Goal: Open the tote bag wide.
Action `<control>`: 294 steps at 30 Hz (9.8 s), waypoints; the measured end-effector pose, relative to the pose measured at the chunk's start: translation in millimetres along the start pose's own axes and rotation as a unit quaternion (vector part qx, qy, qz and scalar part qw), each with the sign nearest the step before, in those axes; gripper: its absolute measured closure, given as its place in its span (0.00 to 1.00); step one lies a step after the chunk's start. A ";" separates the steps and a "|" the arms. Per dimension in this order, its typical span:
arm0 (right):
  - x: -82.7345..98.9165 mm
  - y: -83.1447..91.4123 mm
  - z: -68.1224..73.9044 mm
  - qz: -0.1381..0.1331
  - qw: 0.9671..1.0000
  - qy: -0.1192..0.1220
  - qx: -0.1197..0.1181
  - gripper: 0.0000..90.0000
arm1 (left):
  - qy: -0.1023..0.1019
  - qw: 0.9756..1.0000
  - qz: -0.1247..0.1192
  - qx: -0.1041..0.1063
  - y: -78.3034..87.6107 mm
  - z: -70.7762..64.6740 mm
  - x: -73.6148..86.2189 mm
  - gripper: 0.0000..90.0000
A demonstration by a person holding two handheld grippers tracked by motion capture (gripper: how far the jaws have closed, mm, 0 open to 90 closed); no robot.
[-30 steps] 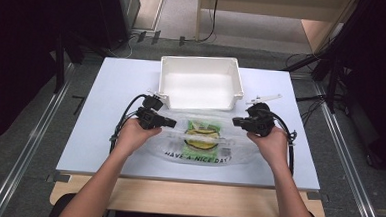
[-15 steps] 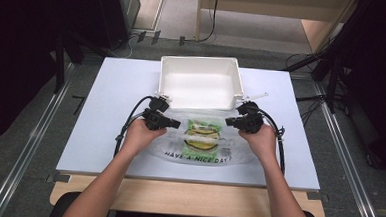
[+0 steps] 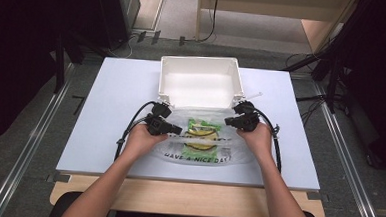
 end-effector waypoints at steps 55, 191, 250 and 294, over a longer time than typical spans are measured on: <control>-1.7 -11.7 -9.6 -0.003 0.999 -0.001 0.048 1.00 | -0.023 0.991 0.080 0.107 11.0 -42.0 104.5 1.00; 27.1 49.2 45.4 -0.065 0.997 0.022 -0.041 0.88 | -0.108 0.992 0.031 0.059 -34.3 -49.4 -70.7 1.00; 66.4 71.5 95.4 -0.050 0.996 0.048 -0.051 1.00 | -0.059 0.998 0.024 0.001 -58.7 -8.4 -75.2 1.00; 71.5 23.6 156.8 -0.009 0.984 0.104 -0.145 1.00 | -0.049 0.999 0.012 -0.008 -61.7 -12.6 -77.1 1.00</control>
Point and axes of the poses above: each handheld gripper's, and its own axes: y roughly backward along the jaws, x roughly out of its underside, z roughly to its left, the point moved 3 cm from there along -y, roughly forward along the jaws, and after that the axes turned 11 degrees about y, right-handed, at the moved point
